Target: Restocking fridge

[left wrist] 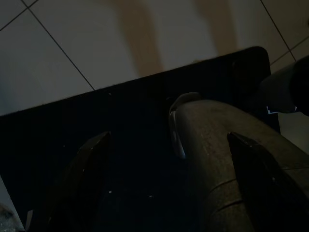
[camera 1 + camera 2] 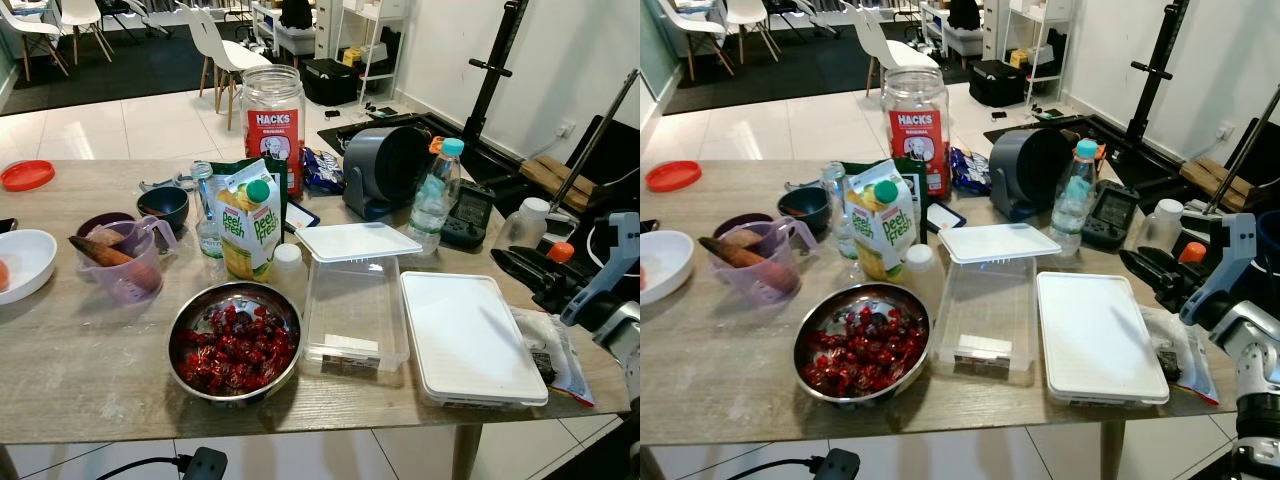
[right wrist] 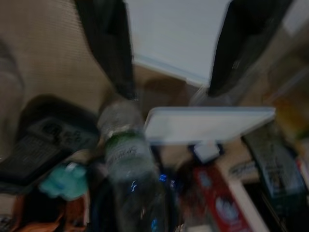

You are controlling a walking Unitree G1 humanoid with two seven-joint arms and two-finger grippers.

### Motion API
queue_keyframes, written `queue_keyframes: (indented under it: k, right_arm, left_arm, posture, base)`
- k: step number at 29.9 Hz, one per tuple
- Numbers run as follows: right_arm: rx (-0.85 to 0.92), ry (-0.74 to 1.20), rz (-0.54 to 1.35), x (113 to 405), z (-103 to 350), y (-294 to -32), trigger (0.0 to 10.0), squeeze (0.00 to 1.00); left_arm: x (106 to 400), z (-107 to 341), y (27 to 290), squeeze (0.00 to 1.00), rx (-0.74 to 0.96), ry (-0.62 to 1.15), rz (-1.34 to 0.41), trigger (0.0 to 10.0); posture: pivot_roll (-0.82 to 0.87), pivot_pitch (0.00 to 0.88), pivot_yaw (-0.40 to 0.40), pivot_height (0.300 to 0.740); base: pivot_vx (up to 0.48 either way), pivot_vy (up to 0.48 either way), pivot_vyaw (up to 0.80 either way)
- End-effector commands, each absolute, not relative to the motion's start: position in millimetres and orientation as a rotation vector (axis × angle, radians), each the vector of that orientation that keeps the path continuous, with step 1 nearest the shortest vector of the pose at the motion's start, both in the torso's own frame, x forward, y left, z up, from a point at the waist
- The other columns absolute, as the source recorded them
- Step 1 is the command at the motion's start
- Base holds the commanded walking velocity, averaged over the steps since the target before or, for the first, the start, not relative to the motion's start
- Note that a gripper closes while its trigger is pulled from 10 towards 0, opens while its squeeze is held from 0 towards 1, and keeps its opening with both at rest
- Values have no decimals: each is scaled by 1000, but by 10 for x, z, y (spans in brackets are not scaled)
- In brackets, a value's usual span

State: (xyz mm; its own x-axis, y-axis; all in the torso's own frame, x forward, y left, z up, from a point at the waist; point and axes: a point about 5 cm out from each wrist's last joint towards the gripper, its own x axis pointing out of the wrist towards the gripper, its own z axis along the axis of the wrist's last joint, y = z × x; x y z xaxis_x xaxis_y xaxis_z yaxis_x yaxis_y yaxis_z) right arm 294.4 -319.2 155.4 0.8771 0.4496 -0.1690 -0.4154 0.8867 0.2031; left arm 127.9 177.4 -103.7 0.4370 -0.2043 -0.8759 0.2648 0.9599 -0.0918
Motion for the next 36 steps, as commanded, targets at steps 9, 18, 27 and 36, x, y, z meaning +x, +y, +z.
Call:
queue_keyframes:
  k: [9, 18, 27, 36]
  right_arm:
    - [-9, 586, 326, 2791, 1261, -3409, 10000, 0]
    - [9, 588, 320, 2743, 1475, -3540, 10000, 0]
    - [147, 594, 344, 2704, 1538, -3568, 10000, 0]
    - [346, 521, 435, 2659, 1611, -3550, 10000, 0]
  left_arm:
    - [1123, -1090, 1747, 0, 43, 1135, -300, 10000]
    - [1079, -1101, 1753, 0, 43, 1145, -298, 10000]
    - [1038, -1113, 1747, 0, 44, 1156, -299, 10000]
    - [1007, -1123, 1734, 0, 43, 1164, -300, 10000]
  posture:
    - [-38, 0, -23, 740]
    - [-40, 0, -25, 740]
    - [-51, 0, -33, 740]
    - [-54, 0, -42, 740]
  base:
    - [0, 0, 0]
    - [0, 0, 0]
    - [0, 0, 0]
    - [0, 0, 0]
